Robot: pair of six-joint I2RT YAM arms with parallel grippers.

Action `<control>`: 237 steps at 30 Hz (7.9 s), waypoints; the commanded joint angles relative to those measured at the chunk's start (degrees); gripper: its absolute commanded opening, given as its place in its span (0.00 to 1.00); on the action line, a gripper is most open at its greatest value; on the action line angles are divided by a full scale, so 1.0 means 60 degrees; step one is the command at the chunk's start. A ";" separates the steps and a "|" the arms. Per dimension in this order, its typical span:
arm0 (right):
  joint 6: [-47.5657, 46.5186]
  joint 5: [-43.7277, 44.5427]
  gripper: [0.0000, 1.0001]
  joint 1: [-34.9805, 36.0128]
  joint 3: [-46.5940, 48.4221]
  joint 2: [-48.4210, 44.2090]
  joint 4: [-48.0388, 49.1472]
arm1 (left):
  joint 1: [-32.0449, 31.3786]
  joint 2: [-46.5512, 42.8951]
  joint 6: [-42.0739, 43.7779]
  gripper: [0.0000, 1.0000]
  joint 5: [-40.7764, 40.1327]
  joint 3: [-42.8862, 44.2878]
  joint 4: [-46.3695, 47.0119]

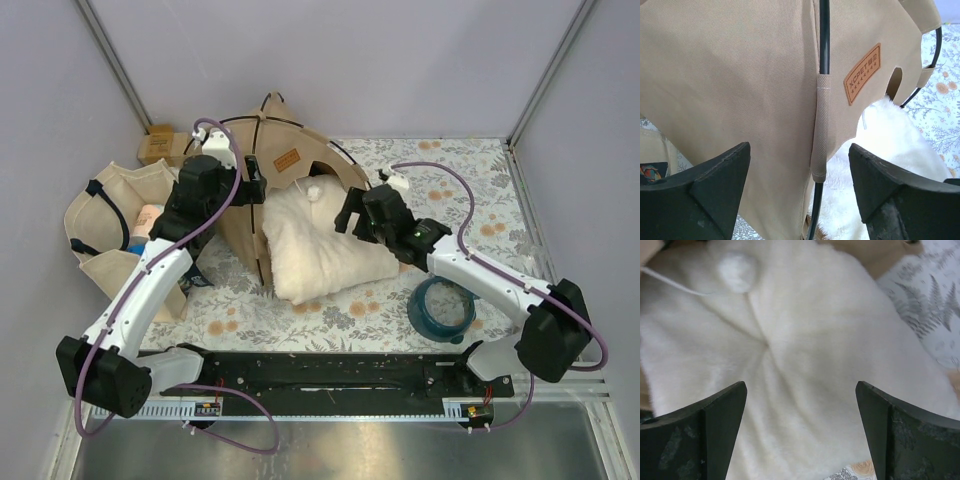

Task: Set up the pet tent

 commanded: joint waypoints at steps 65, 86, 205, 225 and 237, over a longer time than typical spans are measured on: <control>0.1503 -0.1188 0.99 -0.0686 0.1193 0.1201 0.0161 | 0.0074 -0.1095 -0.0511 0.82 -0.0039 0.0317 0.0107; 0.5754 -0.3343 0.08 -0.0539 0.1863 0.5053 0.6417 | 0.0162 -0.0115 -0.0204 0.39 0.0119 -0.0769 0.0401; 0.1799 0.0216 0.67 -0.0715 0.1746 0.3851 0.2302 | 0.0250 -0.1301 -0.0628 0.00 0.1393 -0.1691 -0.1548; 0.2017 -0.0285 0.07 -0.0759 0.6098 0.7851 0.3171 | 0.0235 -0.1520 -0.0496 0.00 0.2082 -0.1442 -0.1914; 0.1361 -0.0103 0.69 -0.0861 0.1531 0.3740 0.3604 | 0.0250 -0.1345 -0.0249 0.00 0.1584 -0.1500 -0.1417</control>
